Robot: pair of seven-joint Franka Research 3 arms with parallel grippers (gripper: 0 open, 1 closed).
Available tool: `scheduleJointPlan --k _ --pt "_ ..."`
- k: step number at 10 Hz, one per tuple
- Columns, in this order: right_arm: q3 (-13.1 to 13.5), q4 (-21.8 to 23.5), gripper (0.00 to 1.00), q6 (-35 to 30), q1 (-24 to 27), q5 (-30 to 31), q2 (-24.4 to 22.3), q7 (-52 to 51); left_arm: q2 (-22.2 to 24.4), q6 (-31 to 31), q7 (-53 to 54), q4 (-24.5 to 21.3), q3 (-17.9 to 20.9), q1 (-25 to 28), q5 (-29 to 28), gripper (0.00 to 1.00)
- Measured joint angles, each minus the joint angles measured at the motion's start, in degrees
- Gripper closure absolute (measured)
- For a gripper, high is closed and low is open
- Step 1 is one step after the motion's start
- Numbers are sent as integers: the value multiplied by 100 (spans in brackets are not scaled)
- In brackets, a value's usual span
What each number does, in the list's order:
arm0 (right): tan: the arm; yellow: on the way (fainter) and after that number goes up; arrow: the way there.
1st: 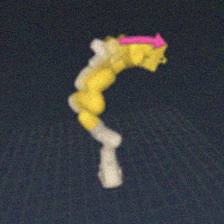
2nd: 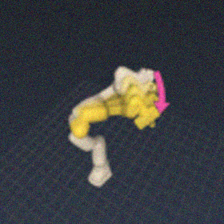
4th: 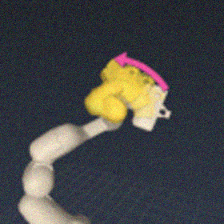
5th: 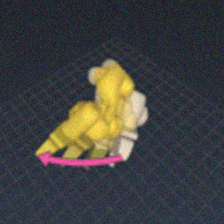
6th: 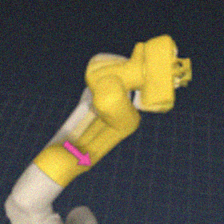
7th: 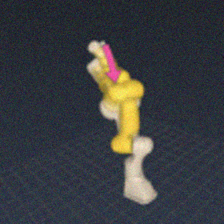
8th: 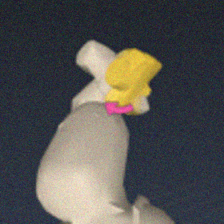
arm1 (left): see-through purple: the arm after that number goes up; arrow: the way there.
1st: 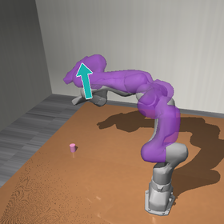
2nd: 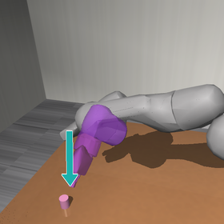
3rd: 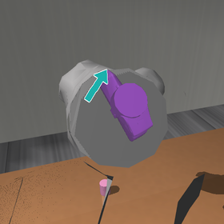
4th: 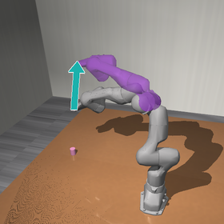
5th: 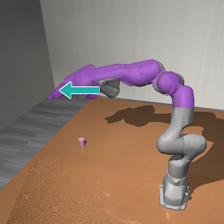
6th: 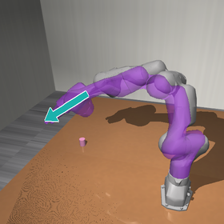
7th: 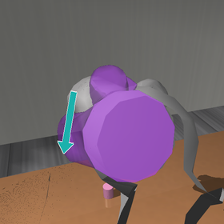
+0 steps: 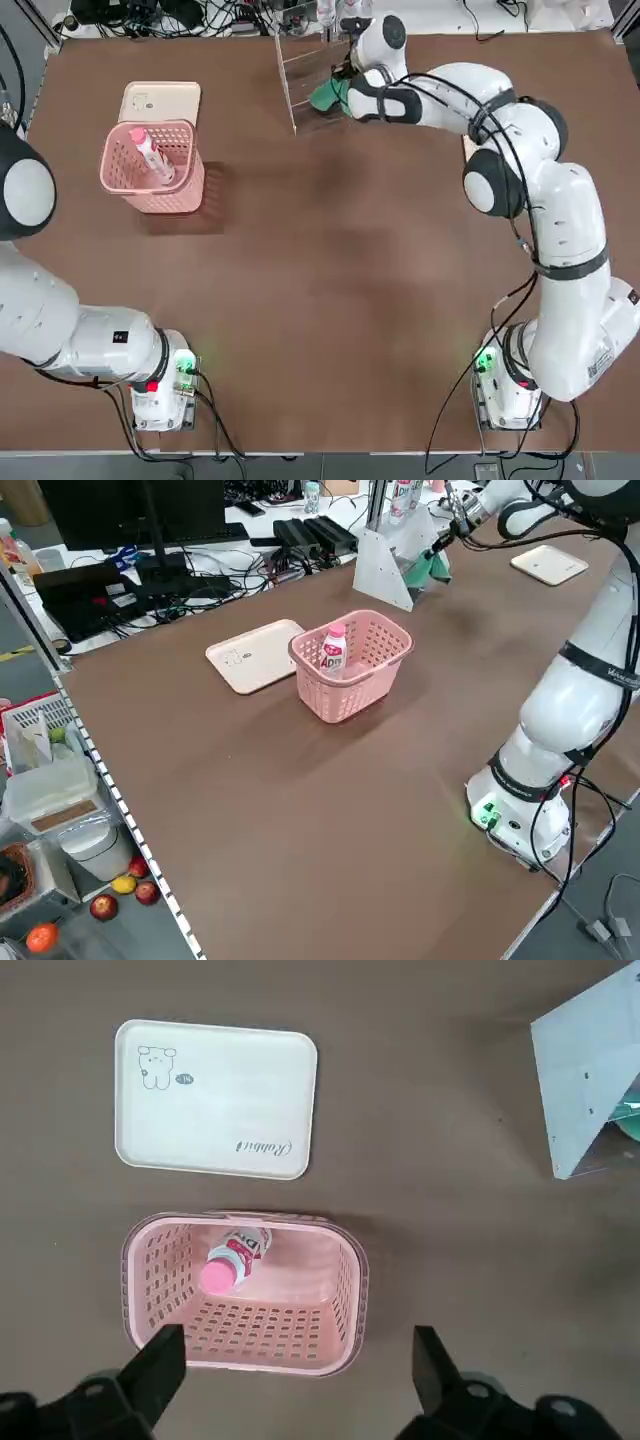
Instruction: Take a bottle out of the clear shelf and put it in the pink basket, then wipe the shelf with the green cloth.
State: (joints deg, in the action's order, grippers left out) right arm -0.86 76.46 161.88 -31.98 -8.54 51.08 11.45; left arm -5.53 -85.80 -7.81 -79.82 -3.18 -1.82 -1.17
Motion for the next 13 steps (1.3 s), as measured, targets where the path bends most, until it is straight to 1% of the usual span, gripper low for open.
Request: scheduleJointPlan --k 3,6,13 --pt "4 0 95 -50 251 1 0 -337 0 0 0 0 0 0 0 0" --pt "-22 0 95 -72 271 -4 0 -368 0 0 0 0 0 1 0 0" --pt "-77 -34 95 -39 -257 -8 5 651 0 0 0 0 0 1 0 0"
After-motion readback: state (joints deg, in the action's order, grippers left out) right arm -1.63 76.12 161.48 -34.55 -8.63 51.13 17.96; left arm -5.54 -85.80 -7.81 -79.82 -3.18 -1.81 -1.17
